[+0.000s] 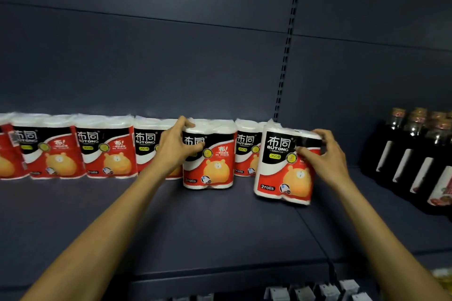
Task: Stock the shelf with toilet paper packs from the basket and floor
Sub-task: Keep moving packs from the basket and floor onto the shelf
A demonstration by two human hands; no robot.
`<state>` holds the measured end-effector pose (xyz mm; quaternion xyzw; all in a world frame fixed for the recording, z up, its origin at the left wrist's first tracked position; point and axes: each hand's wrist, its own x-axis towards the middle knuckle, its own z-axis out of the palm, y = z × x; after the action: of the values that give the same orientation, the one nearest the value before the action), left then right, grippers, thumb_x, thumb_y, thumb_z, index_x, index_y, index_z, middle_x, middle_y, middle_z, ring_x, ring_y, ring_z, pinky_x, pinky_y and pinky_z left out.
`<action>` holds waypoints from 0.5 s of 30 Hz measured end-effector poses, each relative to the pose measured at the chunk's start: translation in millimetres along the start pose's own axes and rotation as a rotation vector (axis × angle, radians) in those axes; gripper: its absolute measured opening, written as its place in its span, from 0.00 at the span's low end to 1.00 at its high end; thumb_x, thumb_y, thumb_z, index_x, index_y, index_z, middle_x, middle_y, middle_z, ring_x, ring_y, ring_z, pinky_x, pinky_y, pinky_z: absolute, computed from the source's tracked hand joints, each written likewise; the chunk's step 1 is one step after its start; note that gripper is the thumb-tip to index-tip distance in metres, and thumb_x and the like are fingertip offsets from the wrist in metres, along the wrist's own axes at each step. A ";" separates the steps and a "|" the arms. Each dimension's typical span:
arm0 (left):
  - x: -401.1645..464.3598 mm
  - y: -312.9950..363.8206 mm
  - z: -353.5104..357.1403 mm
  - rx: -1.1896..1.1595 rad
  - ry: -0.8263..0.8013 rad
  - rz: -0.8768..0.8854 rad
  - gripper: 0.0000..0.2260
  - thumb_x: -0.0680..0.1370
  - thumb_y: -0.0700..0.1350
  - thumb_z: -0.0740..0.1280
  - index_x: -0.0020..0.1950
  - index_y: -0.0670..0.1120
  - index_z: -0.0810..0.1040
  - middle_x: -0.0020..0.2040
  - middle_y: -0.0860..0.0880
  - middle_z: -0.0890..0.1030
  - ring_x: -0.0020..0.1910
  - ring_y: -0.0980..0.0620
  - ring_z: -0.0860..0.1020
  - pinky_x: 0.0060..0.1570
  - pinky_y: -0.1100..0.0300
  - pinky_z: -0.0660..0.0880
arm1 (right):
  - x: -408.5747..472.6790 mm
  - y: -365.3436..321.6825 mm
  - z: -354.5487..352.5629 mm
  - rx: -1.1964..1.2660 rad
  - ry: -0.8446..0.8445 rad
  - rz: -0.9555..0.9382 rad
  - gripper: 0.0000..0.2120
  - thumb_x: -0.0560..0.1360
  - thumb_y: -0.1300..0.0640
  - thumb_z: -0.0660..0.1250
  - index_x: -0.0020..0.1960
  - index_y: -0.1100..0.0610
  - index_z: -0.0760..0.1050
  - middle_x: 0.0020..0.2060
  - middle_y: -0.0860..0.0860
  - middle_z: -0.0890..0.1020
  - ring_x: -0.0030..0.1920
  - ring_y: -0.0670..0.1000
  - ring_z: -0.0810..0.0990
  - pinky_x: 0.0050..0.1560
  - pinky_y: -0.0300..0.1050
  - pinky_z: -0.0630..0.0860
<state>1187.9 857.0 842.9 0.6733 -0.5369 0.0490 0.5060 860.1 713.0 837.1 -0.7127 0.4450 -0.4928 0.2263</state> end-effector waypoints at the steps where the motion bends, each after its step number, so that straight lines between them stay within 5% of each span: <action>1: -1.3 -2.7 2.6 0.014 -0.016 0.012 0.20 0.68 0.46 0.78 0.53 0.48 0.71 0.42 0.53 0.76 0.32 0.58 0.73 0.30 0.67 0.66 | 1.7 1.0 3.0 0.017 0.003 0.002 0.26 0.60 0.38 0.71 0.56 0.37 0.69 0.55 0.49 0.78 0.54 0.53 0.79 0.56 0.58 0.77; 5: -4.1 -10.2 8.8 0.007 -0.026 0.018 0.21 0.67 0.46 0.77 0.53 0.49 0.71 0.47 0.51 0.77 0.41 0.52 0.76 0.38 0.61 0.70 | 5.2 5.6 14.1 0.050 -0.014 -0.013 0.29 0.59 0.36 0.70 0.58 0.39 0.69 0.56 0.50 0.78 0.56 0.52 0.78 0.57 0.58 0.77; 9: -3.8 -7.1 5.8 0.052 -0.041 0.003 0.23 0.68 0.49 0.77 0.57 0.51 0.70 0.47 0.51 0.77 0.38 0.58 0.74 0.35 0.65 0.68 | 11.4 3.4 20.8 0.082 -0.045 -0.035 0.26 0.60 0.39 0.71 0.56 0.38 0.69 0.56 0.49 0.78 0.55 0.51 0.79 0.55 0.58 0.78; 15: -4.8 -4.2 -14.7 0.154 -0.088 -0.103 0.39 0.65 0.58 0.78 0.69 0.52 0.61 0.52 0.51 0.75 0.50 0.50 0.75 0.47 0.55 0.75 | 22.3 -6.7 35.4 0.144 -0.071 -0.102 0.24 0.64 0.47 0.76 0.56 0.40 0.71 0.58 0.49 0.78 0.57 0.50 0.78 0.55 0.56 0.79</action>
<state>1196.1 870.6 844.5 0.7385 -0.5179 0.0346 0.4305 897.5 693.1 838.7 -0.7332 0.3633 -0.5089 0.2673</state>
